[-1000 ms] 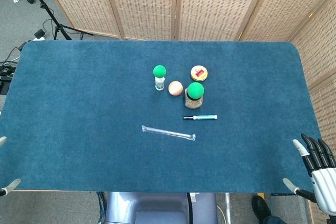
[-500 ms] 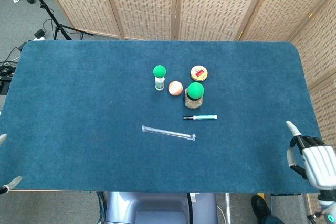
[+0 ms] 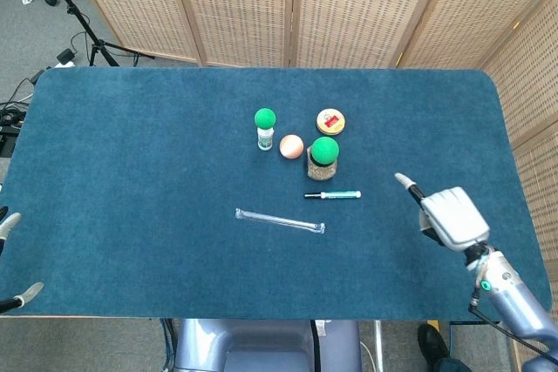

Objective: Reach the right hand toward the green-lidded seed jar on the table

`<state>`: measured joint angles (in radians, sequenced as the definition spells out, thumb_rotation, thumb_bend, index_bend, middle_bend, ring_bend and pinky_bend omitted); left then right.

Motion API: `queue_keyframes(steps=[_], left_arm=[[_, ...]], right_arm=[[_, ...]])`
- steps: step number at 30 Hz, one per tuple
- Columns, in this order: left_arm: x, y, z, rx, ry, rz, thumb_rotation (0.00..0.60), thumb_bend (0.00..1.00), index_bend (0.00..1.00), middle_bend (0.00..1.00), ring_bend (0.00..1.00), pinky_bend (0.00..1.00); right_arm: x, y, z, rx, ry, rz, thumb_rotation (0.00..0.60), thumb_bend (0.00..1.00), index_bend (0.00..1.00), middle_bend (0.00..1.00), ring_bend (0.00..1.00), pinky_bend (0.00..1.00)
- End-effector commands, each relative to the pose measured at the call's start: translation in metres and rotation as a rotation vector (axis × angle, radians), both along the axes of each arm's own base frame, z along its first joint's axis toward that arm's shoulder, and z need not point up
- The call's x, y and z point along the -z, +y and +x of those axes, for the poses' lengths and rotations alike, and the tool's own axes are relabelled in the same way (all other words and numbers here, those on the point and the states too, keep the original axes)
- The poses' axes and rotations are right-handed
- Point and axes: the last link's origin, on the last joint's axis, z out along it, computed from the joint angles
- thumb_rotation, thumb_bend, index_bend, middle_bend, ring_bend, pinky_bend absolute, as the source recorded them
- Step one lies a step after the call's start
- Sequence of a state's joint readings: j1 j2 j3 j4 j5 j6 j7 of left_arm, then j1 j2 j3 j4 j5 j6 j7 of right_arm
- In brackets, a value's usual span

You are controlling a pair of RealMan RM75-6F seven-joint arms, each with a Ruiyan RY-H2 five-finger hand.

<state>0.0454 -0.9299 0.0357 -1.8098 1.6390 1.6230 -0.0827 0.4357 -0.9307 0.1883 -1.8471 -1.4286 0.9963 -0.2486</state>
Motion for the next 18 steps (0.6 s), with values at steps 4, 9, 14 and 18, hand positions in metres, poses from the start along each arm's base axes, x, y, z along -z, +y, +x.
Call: queue_keyframes(steps=[4,9,14,18], left_arm=[[0.003,0.010,-0.001,-0.025,0.005,-0.005,0.600,0.06,0.00,0.00,0.00,0.00],[0.003,0.013,-0.002,-0.038,0.007,-0.013,0.600,0.06,0.00,0.00,0.00,0.00],[0.001,0.015,-0.003,-0.053,-0.006,-0.004,0.600,0.06,0.00,0.00,0.00,0.00],[0.000,0.016,-0.004,-0.060,-0.013,-0.002,0.600,0.06,0.00,0.00,0.00,0.00]], right_arm=[[0.019,-0.024,0.063,-0.078,0.015,0.035,0.600,1.00,0.00,0.79,0.78,0.90],[0.035,-0.038,0.077,-0.058,0.036,0.054,0.600,1.00,0.00,0.79,0.78,0.90],[0.052,-0.050,0.091,-0.060,0.068,0.043,0.600,1.00,0.00,0.79,0.78,0.90],[0.065,-0.052,0.103,-0.067,0.083,0.048,0.600,1.00,0.00,0.79,0.78,0.90]])
